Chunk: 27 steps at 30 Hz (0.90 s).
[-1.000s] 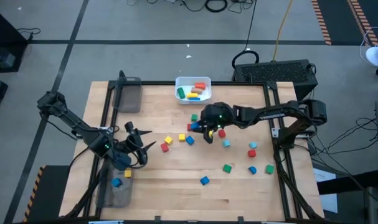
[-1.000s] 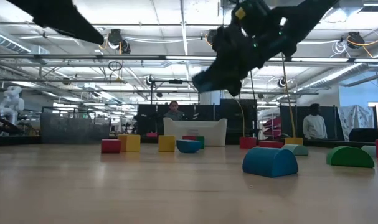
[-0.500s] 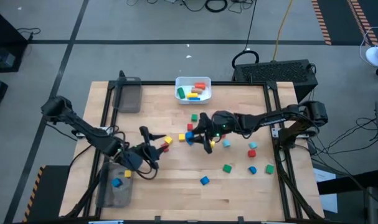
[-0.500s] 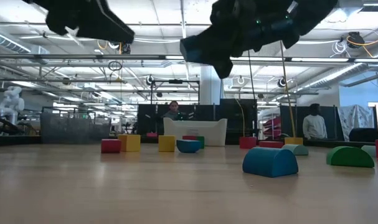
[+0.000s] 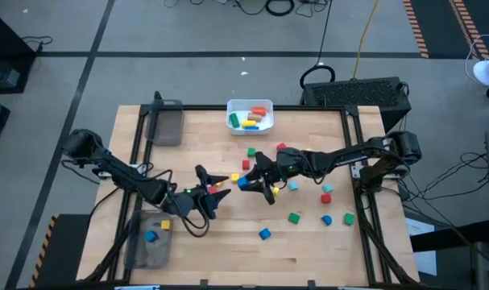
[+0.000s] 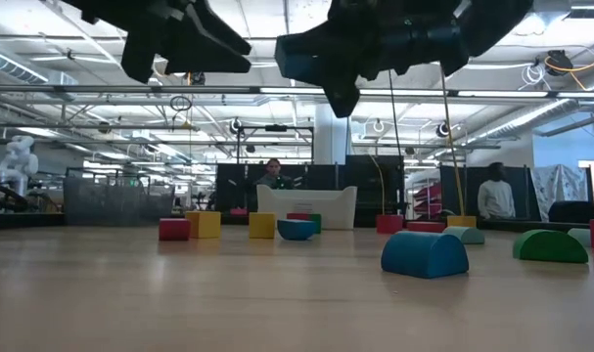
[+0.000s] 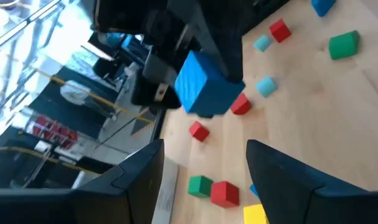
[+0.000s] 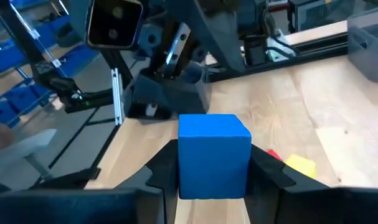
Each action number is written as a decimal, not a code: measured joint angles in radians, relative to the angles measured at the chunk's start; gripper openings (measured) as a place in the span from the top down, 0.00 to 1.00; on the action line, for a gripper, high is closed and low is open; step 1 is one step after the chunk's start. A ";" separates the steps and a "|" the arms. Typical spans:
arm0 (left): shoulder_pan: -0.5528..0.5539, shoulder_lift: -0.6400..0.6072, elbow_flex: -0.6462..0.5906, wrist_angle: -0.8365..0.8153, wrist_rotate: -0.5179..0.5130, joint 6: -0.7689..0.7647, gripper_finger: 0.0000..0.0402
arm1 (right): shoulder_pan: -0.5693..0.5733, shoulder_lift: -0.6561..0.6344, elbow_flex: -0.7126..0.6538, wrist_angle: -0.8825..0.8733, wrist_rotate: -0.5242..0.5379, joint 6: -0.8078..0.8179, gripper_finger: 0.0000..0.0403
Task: Sort blocks by size
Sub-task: Put the blue square block into the bottom black bin
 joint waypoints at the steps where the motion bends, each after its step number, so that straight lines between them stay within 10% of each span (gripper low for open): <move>1: 0.004 0.000 0.000 0.005 0.023 0.011 0.43 | 0.000 0.005 0.000 0.002 0.000 0.005 0.71; 10: 0.045 0.000 0.000 0.040 0.217 0.105 0.43 | -0.001 0.073 0.001 0.145 -0.051 0.049 0.71; 27: 0.079 0.000 0.002 0.157 0.249 0.202 0.43 | 0.005 0.094 0.000 0.283 -0.045 0.100 0.71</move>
